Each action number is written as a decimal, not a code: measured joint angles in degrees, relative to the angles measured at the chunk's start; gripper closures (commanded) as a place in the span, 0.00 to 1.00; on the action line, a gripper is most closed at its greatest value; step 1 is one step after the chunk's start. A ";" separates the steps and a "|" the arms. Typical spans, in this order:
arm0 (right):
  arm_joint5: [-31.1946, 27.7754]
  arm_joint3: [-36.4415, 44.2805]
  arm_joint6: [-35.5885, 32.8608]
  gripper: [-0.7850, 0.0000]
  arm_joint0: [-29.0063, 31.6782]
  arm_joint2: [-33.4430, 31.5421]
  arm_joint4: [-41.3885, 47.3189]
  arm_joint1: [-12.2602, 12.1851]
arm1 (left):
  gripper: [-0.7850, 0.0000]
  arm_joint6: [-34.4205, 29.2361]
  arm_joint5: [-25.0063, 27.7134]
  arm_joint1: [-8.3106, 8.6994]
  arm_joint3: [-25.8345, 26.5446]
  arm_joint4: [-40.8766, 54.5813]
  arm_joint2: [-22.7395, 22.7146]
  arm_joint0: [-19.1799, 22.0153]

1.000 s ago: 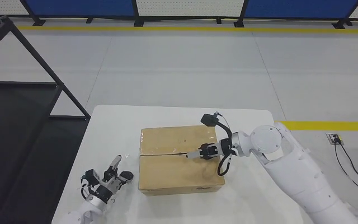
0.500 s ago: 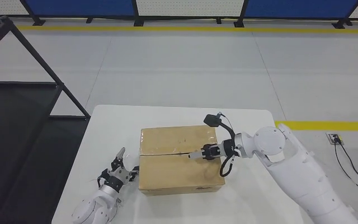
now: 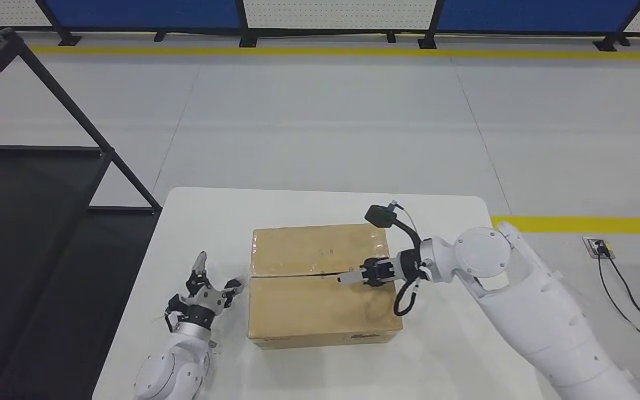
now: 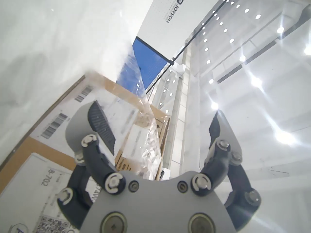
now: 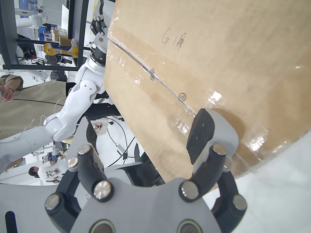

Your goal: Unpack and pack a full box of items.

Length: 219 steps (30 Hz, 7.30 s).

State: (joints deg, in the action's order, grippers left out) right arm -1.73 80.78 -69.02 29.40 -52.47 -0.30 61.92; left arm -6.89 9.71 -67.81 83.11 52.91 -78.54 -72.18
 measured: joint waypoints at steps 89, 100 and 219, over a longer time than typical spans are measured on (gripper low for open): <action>0.02 3.05 -1.02 0.00 2.04 -1.81 -1.26 -0.57 | 0.00 2.40 18.94 -5.40 15.99 -12.86 -4.65 -5.50; -0.32 3.01 -0.93 0.00 2.33 -1.49 -1.34 -0.56 | 0.00 2.14 21.56 -5.99 20.66 -21.44 -3.15 -6.68; -1.68 0.23 3.46 0.00 4.52 -4.77 4.80 -0.93 | 1.00 -12.90 3.95 -5.54 22.04 -40.05 0.84 -2.83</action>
State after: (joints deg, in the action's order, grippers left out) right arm -3.41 81.01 -65.56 33.92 -57.24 4.50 61.00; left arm -19.79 13.66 -73.35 105.15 12.86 -77.70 -75.01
